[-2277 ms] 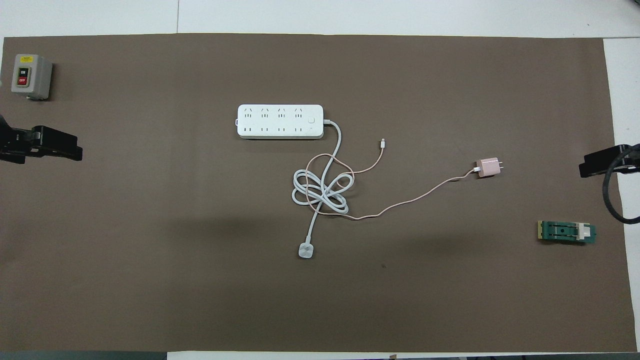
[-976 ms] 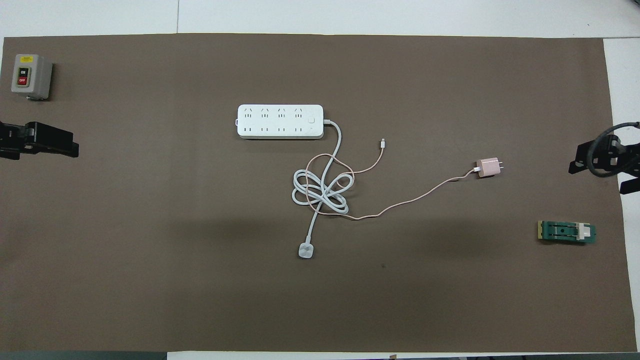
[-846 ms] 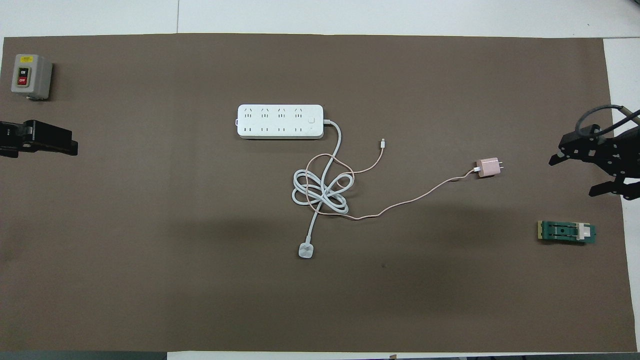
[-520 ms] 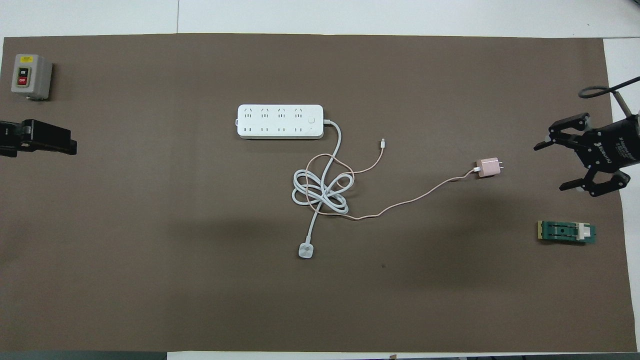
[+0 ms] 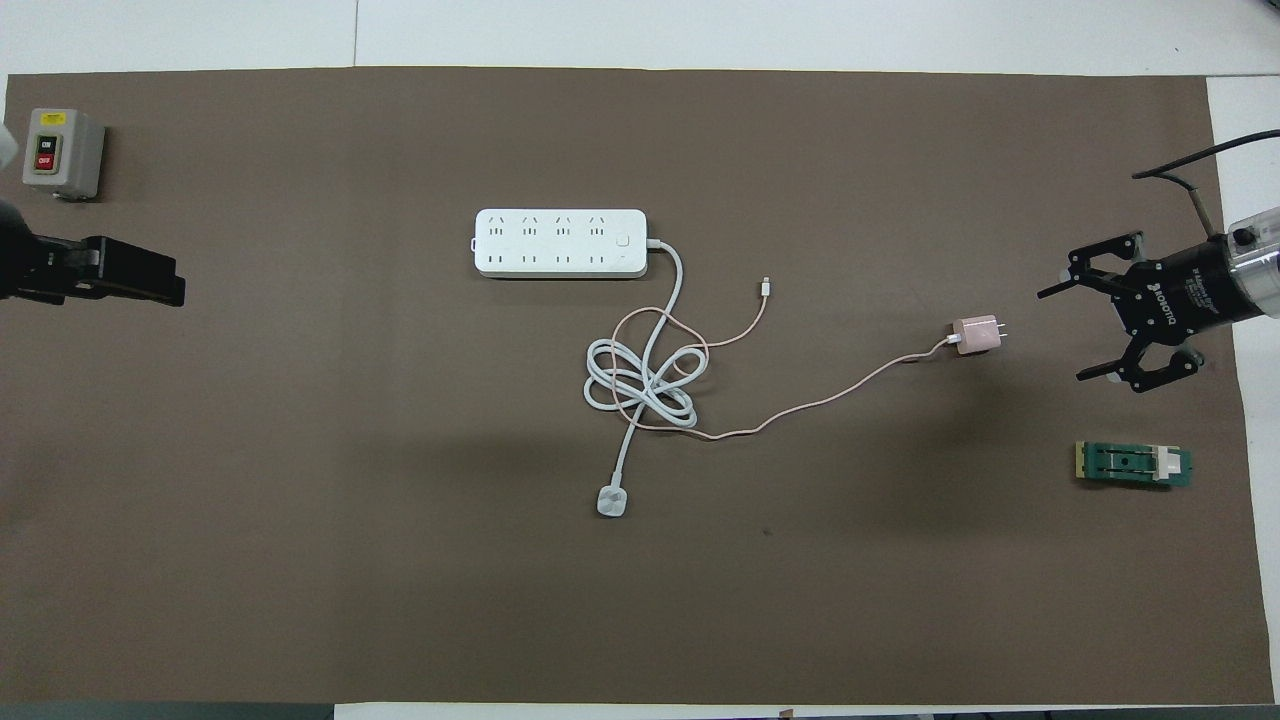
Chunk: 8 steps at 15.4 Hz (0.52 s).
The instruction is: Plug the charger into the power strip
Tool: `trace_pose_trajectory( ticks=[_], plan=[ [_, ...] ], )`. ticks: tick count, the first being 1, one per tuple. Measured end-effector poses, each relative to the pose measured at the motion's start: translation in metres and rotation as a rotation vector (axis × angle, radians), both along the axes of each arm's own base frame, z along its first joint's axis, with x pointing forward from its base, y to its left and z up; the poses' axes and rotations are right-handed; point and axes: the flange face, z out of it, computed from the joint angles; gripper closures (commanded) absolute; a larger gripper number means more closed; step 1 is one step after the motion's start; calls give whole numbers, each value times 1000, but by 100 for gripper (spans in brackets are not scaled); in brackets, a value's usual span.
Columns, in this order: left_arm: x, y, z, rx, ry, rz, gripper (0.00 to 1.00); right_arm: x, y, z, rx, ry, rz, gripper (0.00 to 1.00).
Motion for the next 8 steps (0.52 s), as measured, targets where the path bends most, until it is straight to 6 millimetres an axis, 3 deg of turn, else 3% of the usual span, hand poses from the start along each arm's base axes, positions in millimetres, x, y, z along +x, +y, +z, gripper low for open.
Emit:
trace_pose_trajectory(
  ticks=[8],
  plan=[
    [-4,-12,7,-183,32,4,0,10,3,-69,90,99,-74,0]
  ],
)
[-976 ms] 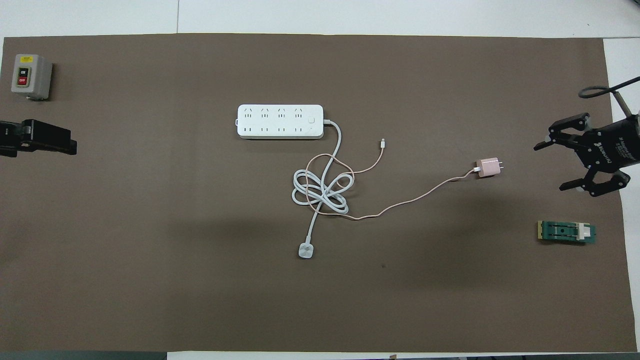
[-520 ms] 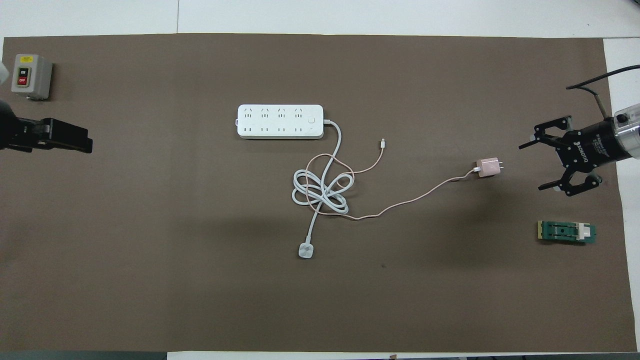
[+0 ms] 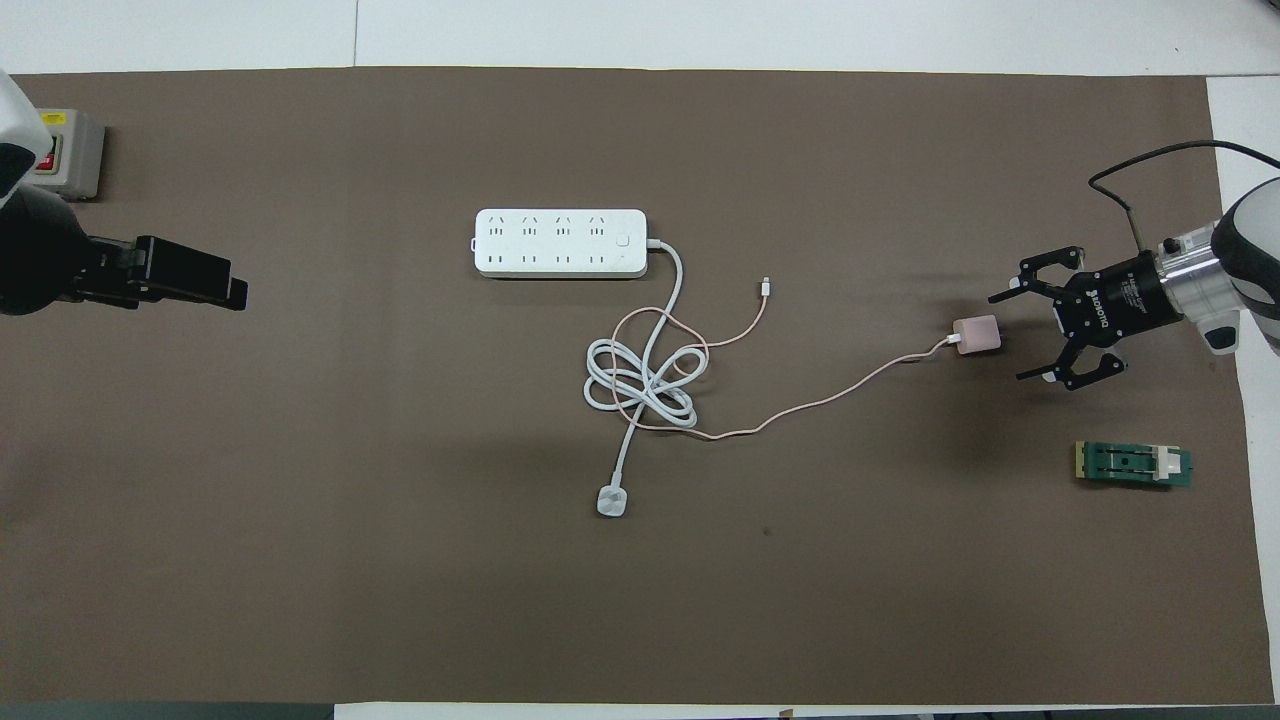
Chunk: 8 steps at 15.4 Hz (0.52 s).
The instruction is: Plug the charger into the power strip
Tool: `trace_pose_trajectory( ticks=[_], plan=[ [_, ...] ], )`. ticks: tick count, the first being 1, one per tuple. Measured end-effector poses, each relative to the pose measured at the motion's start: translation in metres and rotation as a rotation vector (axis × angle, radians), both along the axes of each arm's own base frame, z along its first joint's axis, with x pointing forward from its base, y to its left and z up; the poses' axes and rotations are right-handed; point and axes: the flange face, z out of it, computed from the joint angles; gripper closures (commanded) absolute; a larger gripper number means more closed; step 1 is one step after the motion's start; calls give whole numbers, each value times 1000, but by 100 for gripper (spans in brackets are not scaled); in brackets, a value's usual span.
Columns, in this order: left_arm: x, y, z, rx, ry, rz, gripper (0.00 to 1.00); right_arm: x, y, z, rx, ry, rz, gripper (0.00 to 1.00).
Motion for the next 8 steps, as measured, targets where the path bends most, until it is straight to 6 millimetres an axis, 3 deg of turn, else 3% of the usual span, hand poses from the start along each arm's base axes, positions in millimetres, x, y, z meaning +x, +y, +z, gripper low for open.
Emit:
trace_pose_trajectory(
  ticks=[4,8],
  plan=[
    [-7,-7,-2,-119,75,-8,0,4,0,-12,-7,1,-8,0],
    [-11,-27,10,-385,124,-19,0,10,-2,-20,-35,-34,-19,0]
  ],
)
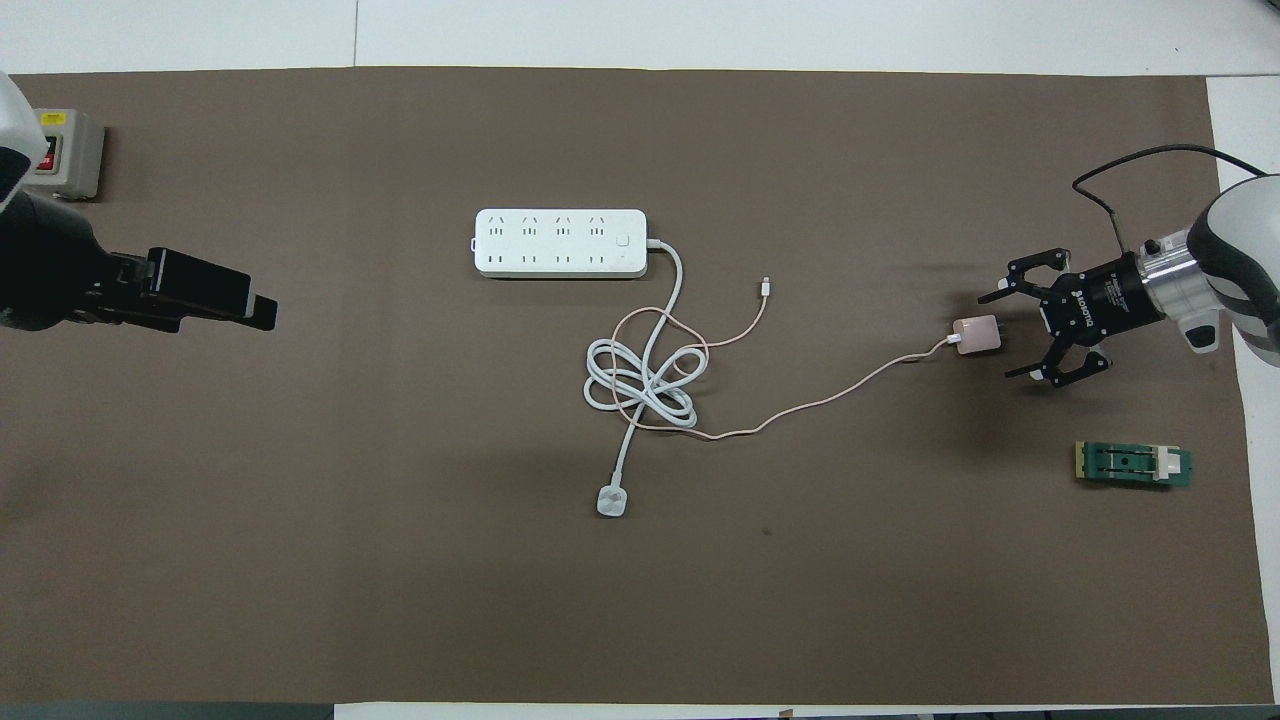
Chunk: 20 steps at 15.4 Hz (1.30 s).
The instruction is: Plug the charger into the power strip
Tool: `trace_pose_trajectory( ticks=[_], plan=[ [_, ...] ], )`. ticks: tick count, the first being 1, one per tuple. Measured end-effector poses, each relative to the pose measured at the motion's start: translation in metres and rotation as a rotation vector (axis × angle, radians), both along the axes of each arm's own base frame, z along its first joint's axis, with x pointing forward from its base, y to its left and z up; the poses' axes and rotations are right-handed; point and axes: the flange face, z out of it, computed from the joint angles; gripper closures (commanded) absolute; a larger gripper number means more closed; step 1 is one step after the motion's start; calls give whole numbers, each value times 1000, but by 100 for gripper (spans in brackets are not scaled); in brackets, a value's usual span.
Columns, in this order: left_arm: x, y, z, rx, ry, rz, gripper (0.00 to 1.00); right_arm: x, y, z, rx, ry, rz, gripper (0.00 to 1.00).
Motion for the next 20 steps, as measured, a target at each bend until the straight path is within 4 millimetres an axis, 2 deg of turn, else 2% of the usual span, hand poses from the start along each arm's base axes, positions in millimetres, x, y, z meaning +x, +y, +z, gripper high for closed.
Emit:
trace_pose_trajectory(
  ticks=[2,5,6,7,9,11,14,16,18,20],
  plan=[
    [7,-3,-2,-179,54,22,0,-1,-2,-10,2,-5,9,0],
    [35,14,-44,-436,184,95,0,-2,-4,-26,29,-6,15,0],
    [44,23,-61,-511,211,114,0,-2,-3,-28,33,-6,14,17],
    [52,31,-77,-568,220,123,0,-1,-3,-28,38,-9,11,44],
    [63,44,-108,-661,232,135,0,0,-3,-28,39,-23,12,73],
    [64,50,-141,-762,257,143,0,0,-5,-29,33,-46,22,100],
    [51,49,-196,-889,236,130,0,-1,-6,-28,40,-66,39,100],
    [41,46,-222,-945,245,147,0,-1,-5,-28,39,-68,39,100],
    [33,44,-240,-980,248,161,0,-1,-5,-28,37,-66,35,100],
    [30,42,-246,-1006,205,148,0,3,1,-23,28,-54,16,100]
  ],
)
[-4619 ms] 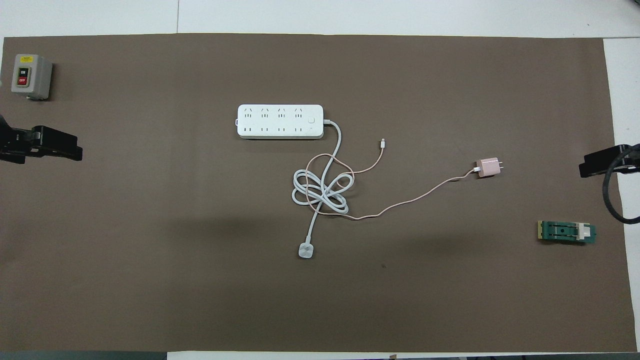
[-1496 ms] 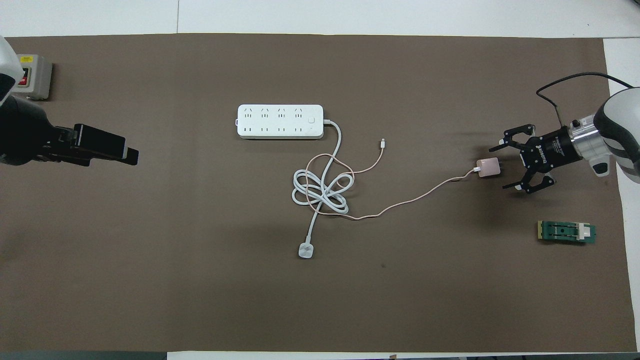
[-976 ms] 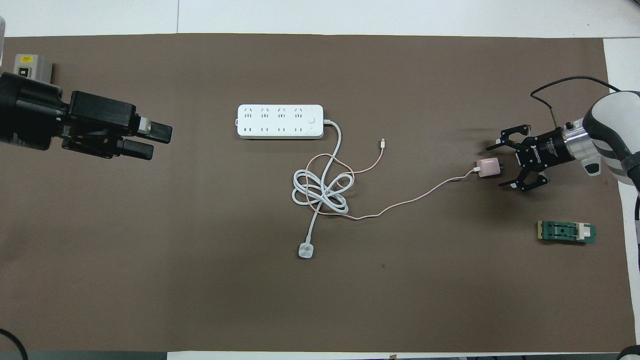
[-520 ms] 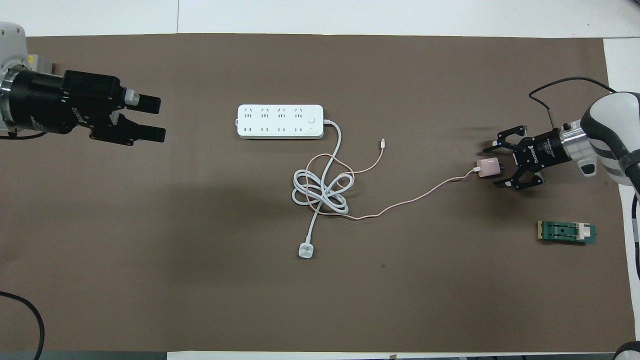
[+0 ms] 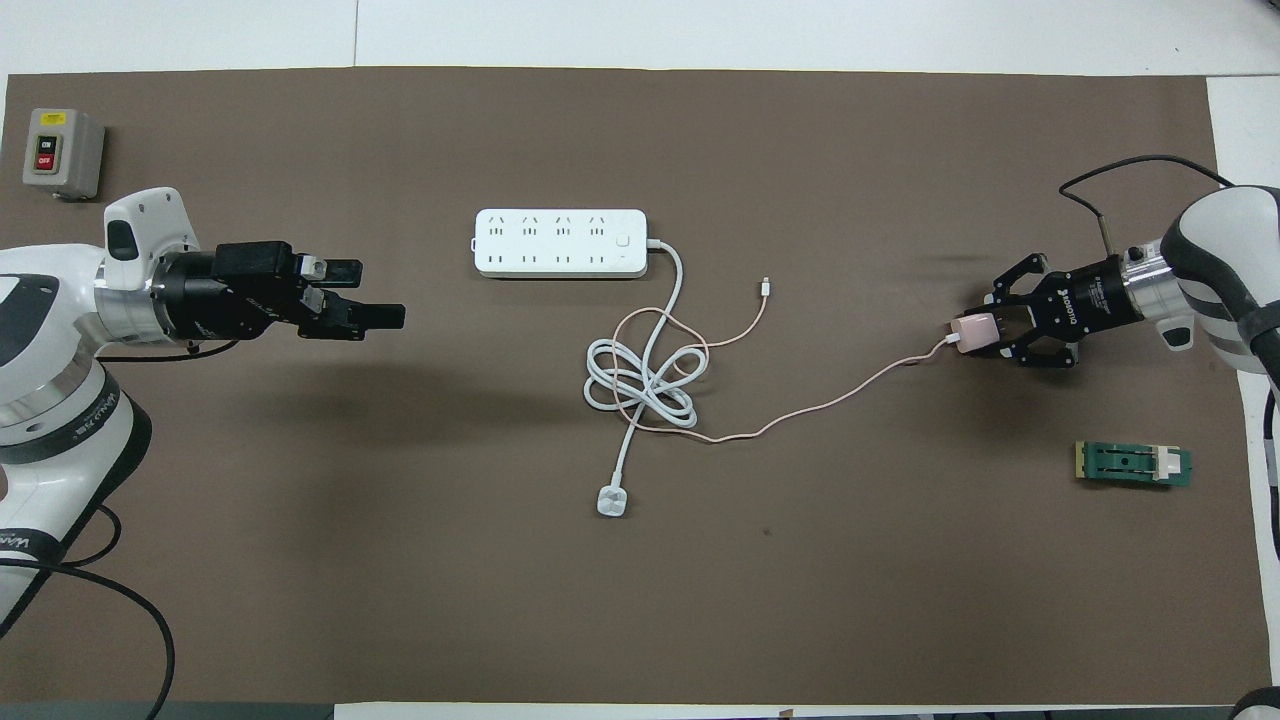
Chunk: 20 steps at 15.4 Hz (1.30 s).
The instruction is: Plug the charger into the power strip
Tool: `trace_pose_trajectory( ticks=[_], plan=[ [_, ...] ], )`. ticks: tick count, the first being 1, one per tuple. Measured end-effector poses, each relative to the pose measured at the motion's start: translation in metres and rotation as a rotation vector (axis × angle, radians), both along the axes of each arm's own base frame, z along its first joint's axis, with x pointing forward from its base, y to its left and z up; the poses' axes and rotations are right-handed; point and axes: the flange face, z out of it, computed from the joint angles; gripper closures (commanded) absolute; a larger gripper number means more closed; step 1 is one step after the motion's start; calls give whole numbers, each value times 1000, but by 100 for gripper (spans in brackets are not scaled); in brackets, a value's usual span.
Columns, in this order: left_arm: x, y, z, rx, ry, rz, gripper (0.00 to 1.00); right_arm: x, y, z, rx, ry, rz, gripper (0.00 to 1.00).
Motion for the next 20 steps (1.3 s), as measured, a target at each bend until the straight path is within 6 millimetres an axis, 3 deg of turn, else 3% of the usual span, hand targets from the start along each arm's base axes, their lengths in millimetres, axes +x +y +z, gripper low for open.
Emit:
trace_pose_trajectory(
  ticks=[3,6,12,16,20],
  plan=[
    [0,-2,-10,-20,-73,8,0,22,36,36,-12,27,-18,100],
    [1,-7,-16,-11,-79,14,0,38,93,89,-32,30,-13,100],
    [2,-37,-30,49,-69,20,0,31,212,179,-17,32,-18,100],
    [0,-57,-32,69,-75,6,0,22,275,213,3,54,-26,100],
    [0,-74,-35,102,-99,11,0,15,349,232,14,30,-58,100]
  ],
)
